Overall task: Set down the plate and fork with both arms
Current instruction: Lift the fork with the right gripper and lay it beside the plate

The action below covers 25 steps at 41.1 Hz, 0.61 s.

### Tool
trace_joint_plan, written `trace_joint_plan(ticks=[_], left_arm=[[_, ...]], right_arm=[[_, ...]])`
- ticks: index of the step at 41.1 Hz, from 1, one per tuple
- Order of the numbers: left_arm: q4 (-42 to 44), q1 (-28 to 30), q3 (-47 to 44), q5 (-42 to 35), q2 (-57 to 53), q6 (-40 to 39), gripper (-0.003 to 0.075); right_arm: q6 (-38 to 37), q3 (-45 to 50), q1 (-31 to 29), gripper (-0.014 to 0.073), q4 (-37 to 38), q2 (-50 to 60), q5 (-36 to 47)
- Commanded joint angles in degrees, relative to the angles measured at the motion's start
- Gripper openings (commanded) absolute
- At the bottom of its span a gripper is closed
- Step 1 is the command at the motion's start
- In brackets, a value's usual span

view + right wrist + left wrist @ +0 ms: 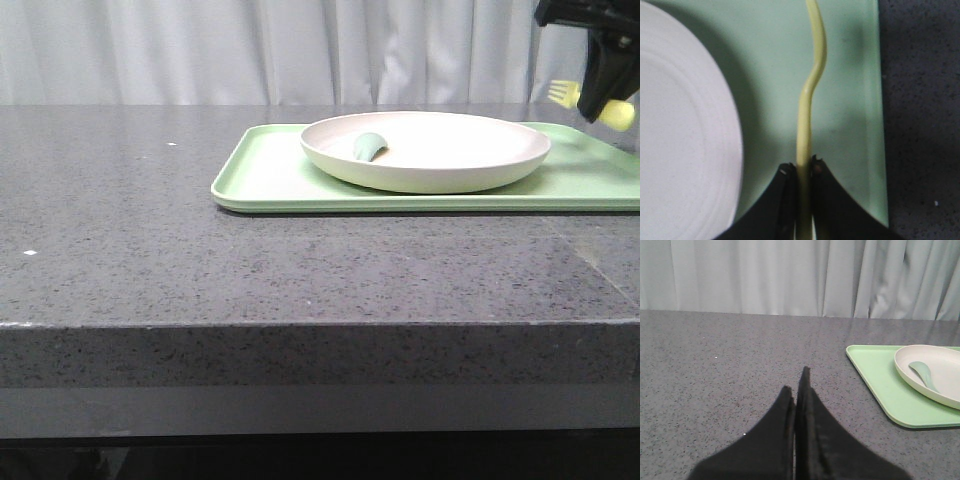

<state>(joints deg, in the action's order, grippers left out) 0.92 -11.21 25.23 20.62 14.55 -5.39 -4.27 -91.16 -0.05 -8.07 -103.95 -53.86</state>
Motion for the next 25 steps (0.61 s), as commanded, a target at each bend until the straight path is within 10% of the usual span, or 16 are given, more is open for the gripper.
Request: trace_joint_plan(ticks=[1, 25], left_arm=[[-0.12, 0.07, 1.51, -4.63, 0.47, -0.59, -0.0018], [-0.12, 0.07, 1.51, -4.63, 0.47, -0.59, -0.0018]], right_arm=[[0.65, -1.44, -0.38, 0.0099, 0.35, 1.39, 1.04], [0.65, -1.37, -0.38, 0.0121, 0.39, -0.93, -0.13]])
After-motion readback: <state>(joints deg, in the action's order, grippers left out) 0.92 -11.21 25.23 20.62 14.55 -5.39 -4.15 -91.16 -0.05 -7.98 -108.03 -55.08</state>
